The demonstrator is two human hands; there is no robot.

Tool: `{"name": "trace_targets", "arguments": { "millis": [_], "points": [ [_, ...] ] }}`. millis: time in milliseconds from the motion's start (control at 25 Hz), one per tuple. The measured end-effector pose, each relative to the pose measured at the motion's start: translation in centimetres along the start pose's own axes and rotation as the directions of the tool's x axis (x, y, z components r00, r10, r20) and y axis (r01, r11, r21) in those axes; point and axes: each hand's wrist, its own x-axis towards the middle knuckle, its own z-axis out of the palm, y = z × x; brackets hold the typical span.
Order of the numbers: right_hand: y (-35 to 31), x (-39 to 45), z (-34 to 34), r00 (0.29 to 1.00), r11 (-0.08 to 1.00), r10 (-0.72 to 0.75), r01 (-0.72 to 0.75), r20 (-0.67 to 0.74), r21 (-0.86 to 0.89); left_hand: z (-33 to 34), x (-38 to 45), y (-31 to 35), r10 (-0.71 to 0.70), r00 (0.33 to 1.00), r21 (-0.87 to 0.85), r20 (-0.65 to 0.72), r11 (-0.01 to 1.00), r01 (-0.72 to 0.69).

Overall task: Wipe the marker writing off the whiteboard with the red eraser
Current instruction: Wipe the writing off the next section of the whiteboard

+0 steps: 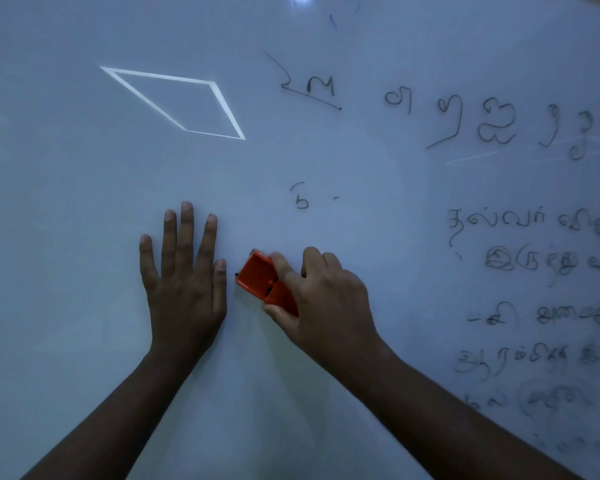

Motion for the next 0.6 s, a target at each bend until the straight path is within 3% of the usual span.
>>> {"name": "trace_targets", "arguments": {
  "millis": [160, 360, 440, 520, 600],
  "points": [
    [3.2, 2.7, -1.5, 0.999, 0.999, 0.038, -0.038, -0.034, -0.012, -0.4, -0.2, -0.2, 0.017, 1.000, -0.001, -0.019, 1.000, -0.017],
    [10.4, 7.5, -5.0, 0.902, 0.909, 0.416, -0.416, -0.112, 0.027, -1.0, 1.5, -0.4, 0.006, 0.997, -0.004, -0.070, 1.000, -0.007],
    [11.1, 8.3, -4.9, 0.853, 0.869, 0.493, -0.490, -0.171, 0.063, -0.9, 3.2, -0.4, 0.029, 0.997, 0.009, -0.066, 1.000, -0.029],
    [9.0, 7.9, -3.4, 0.878, 0.902, 0.429, -0.427, -0.211, 0.055, -0.7, 5.2, -0.5, 0.043, 0.996, 0.025, -0.074, 0.999, -0.041],
    [5.9, 6.5, -1.6, 0.953, 0.976, 0.216, -0.215, -0.212, 0.027, -0.6, 7.5, -0.6, 0.036, 0.995, 0.023, -0.092, 0.999, -0.034]
  ]
}}
